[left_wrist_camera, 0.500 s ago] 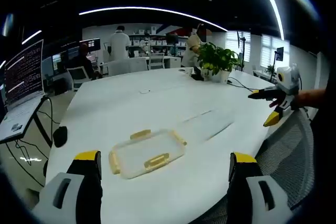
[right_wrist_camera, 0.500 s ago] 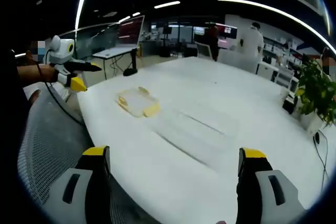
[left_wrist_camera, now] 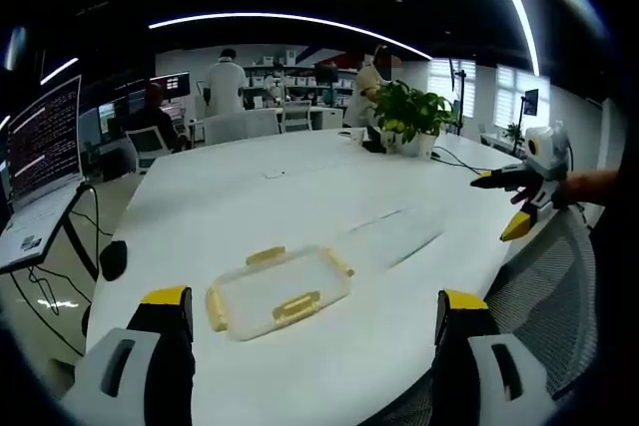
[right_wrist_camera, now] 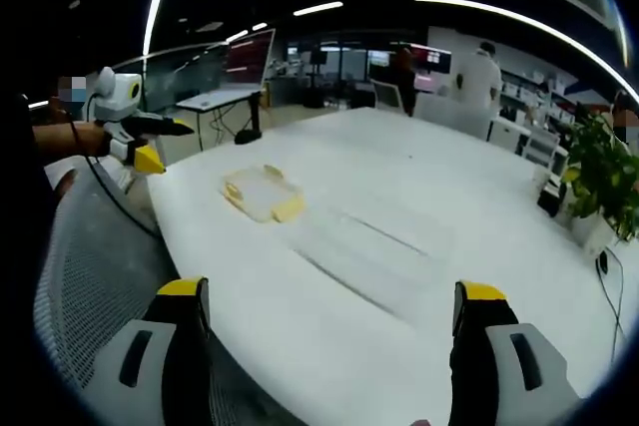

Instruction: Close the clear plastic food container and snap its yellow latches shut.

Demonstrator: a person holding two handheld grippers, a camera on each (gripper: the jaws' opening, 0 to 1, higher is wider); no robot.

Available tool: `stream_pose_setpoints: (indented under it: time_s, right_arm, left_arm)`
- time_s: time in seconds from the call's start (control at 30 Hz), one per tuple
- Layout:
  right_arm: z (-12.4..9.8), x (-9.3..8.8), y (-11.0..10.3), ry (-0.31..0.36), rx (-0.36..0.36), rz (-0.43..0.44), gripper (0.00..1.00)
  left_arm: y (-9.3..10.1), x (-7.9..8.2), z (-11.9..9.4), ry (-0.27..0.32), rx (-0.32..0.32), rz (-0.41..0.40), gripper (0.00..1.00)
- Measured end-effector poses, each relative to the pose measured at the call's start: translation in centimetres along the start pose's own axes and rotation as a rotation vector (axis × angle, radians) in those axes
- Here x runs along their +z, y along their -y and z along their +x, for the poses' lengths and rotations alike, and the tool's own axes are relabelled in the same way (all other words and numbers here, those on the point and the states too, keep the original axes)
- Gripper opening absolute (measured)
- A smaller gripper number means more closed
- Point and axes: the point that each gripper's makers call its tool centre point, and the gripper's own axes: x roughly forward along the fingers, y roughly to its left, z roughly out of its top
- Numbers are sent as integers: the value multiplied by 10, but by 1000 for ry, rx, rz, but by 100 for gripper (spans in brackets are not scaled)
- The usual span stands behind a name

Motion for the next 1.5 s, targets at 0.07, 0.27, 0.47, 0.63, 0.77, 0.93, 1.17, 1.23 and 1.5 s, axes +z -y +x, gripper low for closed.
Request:
stream_pose_setpoints:
  time_s: [0.07,0.27,0.47,0.63,0.77,0.93,1.17,1.23,1.5]
  right_arm:
    - [0,0,0,0,1,0,99]
    - [0,-1,0,-2,1,-1,99]
    - [0,-1,0,-3,0,0,99]
    - [1,-1,-1,-5,1,0,99]
    - [1,-1,-1,-6,1,-2,99]
    - [1,-1,-1,-7,1,-1,99]
    - [1,-2,-2,-11,5,-3,99]
    - [1,-2,-2,-13,5,-3,99]
    - [1,-3,-1,-18,9,-4,99]
  left_arm:
    - [0,0,0,1,-1,-1,99]
    - [-1,0,0,1,0,0,99]
    - [-2,-1,-1,1,0,1,99]
    - [-3,-1,-1,3,1,0,99]
    - [-5,-1,-1,6,1,0,99]
    - [-5,-1,-1,6,1,2,99]
    - [-6,-2,-1,4,0,2,99]
    - [-6,-2,0,4,-1,1,99]
    - [-5,-2,-1,2,-3,3,99]
